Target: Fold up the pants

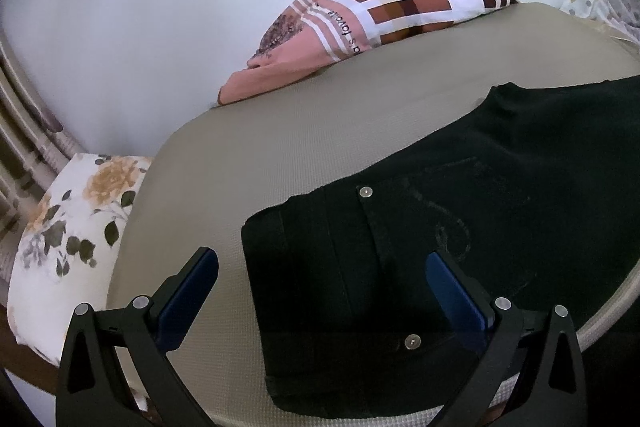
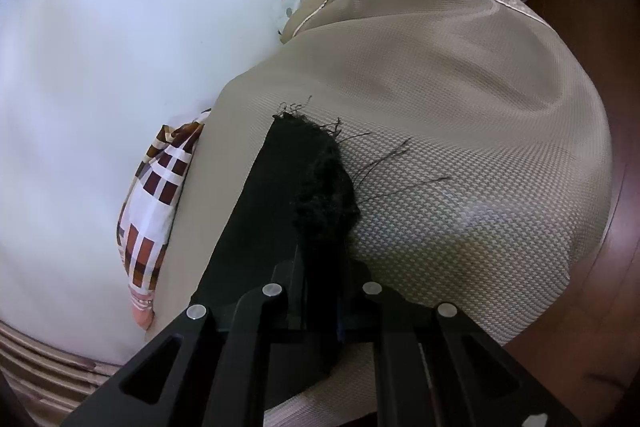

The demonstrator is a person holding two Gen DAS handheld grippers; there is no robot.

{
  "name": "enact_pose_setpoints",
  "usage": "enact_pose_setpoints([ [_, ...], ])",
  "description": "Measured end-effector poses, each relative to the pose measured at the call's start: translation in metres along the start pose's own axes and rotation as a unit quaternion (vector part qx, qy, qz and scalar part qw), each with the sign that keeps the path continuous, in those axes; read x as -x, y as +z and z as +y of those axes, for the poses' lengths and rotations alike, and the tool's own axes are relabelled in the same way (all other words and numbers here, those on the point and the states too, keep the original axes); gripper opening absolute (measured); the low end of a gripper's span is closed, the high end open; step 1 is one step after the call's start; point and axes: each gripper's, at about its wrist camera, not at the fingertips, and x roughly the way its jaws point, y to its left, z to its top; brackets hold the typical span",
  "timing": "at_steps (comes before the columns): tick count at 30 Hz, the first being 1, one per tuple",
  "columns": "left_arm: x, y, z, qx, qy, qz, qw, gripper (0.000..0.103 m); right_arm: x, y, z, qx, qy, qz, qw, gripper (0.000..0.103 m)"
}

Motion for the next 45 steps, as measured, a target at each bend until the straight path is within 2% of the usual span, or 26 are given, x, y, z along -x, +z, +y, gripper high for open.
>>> enact_pose_setpoints([
  [16,-0.013,-0.004,0.0,0.0,0.0,0.025,0.9997,0.103,-0.001,-0.004,0.009,0.012,-0.008,-0.001,1.0,0.01],
  [28,-0.018,-0.005,-0.002,-0.003,0.003,0.033,0.9994,0.103,-0.013,-0.024,0.072,0.061,0.049,0.031,0.997,0.01],
  [37,-0.021,-0.011,0.005,0.01,-0.002,0.039,0.9992,0.103,-0.036,-0.061,0.127,0.088,0.099,0.087,0.987,0.01],
  [45,-0.022,-0.013,0.008,0.014,-0.001,0.044,0.9989,0.103,-0.063,-0.12,0.177,0.116,0.152,0.15,0.97,0.01],
])
